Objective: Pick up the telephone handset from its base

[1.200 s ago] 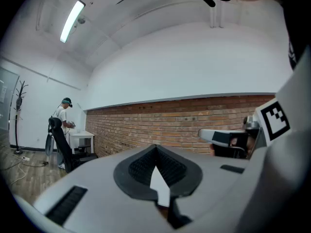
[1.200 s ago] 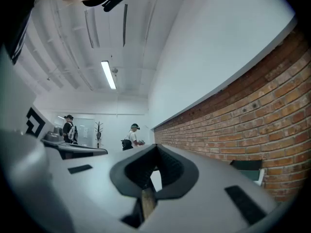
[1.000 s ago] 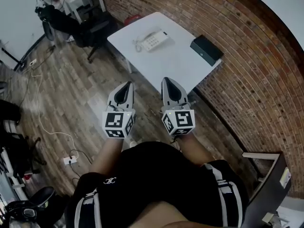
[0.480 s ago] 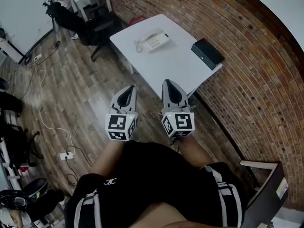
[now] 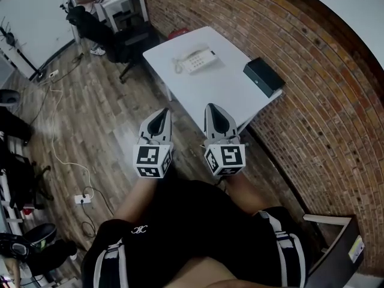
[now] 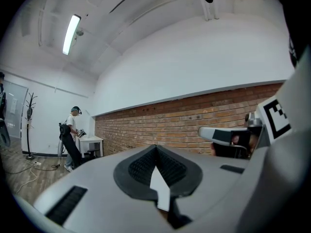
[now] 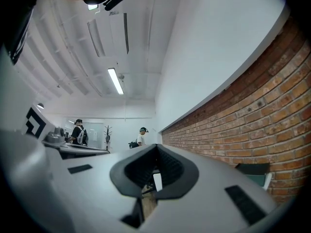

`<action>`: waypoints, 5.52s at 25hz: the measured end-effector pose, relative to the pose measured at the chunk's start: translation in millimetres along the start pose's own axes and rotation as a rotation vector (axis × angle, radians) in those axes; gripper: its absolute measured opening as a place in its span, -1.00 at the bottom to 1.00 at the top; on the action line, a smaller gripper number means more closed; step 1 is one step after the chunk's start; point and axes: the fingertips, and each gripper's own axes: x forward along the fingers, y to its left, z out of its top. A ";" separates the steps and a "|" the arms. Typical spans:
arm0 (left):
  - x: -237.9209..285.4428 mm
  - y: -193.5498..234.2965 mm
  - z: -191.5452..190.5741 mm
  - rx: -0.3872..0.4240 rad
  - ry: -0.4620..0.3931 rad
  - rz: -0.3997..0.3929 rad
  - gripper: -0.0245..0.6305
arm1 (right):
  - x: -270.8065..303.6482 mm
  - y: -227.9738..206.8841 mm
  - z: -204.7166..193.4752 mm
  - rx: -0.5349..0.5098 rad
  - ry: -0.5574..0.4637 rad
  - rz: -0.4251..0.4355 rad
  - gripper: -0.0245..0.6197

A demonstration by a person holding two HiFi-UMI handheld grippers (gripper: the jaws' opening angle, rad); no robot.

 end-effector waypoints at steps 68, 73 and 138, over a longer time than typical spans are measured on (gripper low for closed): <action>485.4 185.3 -85.5 0.068 0.333 -0.581 -0.92 | 368.1 -183.1 -88.7 0.040 0.160 -0.570 -0.93; 512.9 172.4 -118.1 0.125 0.402 -0.589 -0.92 | 356.2 -202.1 -92.8 0.046 0.170 -0.612 -0.93; 541.0 143.6 -90.9 0.159 0.394 -0.605 -0.28 | 304.5 -252.9 -99.3 0.090 0.158 -0.749 -0.93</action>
